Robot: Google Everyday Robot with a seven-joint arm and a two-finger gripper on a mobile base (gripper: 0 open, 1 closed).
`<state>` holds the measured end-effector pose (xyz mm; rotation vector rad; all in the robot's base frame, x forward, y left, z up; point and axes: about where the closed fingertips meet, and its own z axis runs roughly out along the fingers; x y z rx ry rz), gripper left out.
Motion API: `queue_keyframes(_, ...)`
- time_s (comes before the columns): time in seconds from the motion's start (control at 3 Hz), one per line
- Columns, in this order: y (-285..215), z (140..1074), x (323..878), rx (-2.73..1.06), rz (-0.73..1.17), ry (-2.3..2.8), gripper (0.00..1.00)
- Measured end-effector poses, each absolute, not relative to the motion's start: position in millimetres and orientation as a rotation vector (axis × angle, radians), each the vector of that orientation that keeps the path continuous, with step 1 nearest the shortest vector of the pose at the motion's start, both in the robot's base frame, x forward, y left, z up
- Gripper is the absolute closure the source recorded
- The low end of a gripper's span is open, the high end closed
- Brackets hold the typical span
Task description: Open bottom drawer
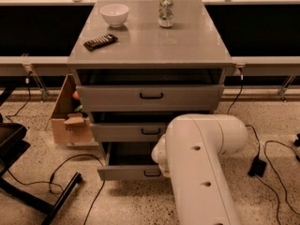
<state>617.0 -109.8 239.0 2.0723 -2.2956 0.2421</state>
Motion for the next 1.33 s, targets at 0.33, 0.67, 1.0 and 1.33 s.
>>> queue_keyframes(0.33,-122.8,242.2,539.4,1.918,0.229,-2.315,0.99)
queue_keyframes(0.67,-125.5,239.1,534.0,1.858,0.228,-2.355,0.77)
queue_keyframes(1.0,-120.4,241.1,563.3,1.984,0.203,-2.392,0.46)
queue_keyframes(1.33,-110.0,258.4,600.0,2.105,0.212,-2.434,0.23)
